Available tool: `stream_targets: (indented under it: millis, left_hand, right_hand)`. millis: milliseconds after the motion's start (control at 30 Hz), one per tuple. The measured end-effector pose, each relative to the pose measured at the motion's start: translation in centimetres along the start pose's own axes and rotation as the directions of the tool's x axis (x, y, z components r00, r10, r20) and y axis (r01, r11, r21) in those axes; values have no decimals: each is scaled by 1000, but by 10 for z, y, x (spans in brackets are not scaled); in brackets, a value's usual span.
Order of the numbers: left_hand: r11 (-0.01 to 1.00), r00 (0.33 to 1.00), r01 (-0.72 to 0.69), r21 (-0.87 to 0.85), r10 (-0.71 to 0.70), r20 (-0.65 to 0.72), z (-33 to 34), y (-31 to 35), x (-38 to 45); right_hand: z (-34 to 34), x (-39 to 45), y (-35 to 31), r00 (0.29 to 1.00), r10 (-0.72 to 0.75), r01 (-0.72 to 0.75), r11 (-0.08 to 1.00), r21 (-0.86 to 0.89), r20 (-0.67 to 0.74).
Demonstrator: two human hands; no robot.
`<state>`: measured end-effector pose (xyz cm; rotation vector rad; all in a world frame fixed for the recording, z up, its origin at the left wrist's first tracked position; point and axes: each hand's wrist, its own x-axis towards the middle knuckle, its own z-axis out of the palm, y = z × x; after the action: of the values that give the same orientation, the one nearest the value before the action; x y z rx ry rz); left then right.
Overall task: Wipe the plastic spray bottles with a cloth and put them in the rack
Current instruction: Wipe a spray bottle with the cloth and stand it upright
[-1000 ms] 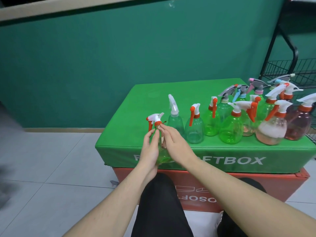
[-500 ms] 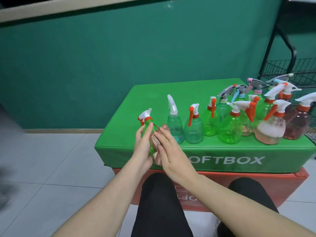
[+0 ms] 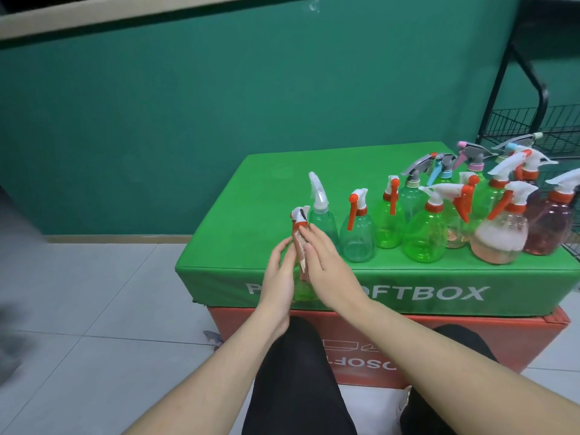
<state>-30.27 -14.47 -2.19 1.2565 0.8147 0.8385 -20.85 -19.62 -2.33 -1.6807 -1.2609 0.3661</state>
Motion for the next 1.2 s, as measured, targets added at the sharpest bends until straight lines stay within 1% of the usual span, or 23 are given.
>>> stream_targets:
  millis: [67,133,233,300,367,467,667,833,967,1067,1200]
  left_hand:
    - [1000,1000,-22,9,22,-4,3,0,0]
    - [999,999,-34,1,34,-1,4,0,1]
    - [999,1000,-5,-34,6,18,4,1,2]
    - [1000,1000,1,-29,-1,8,4,1,2]
    - [1000,1000,-9,-6,9,-14,3,1,4]
    - [1000,999,-6,-13,5,-54,1,5,7]
    - [980,989,99,-170,-116,-87,-2,14,13]
    - [937,982,152,-315,-179,-60,-6,24,21]
    - [915,980,155,-371,-189,-55,-10,22,22]
    - [937,982,154,-312,-180,-54,-11,16,19]
    - [986,995,81,-148,-89,-51,-13,11,14]
  right_hand:
    - [-4,9,-3,1000,30,-30,1000,2,8]
    - [-9,17,-6,997,72,-72,996,46,12]
    - [-14,26,-10,986,162,-164,979,121,22]
    - [-13,27,-9,983,184,-185,975,125,18]
    - [-9,22,-8,987,164,-162,979,123,0]
    - [-2,9,-6,996,91,-87,988,127,-22]
    - [9,-8,0,999,-38,39,998,47,-7]
    - [15,-21,-2,989,-148,148,989,2,-22]
    - [17,-27,-1,988,-154,154,988,1,-11]
    - [16,-29,0,991,-129,130,990,48,-20]
    - [14,-26,5,991,-135,135,991,-19,-3]
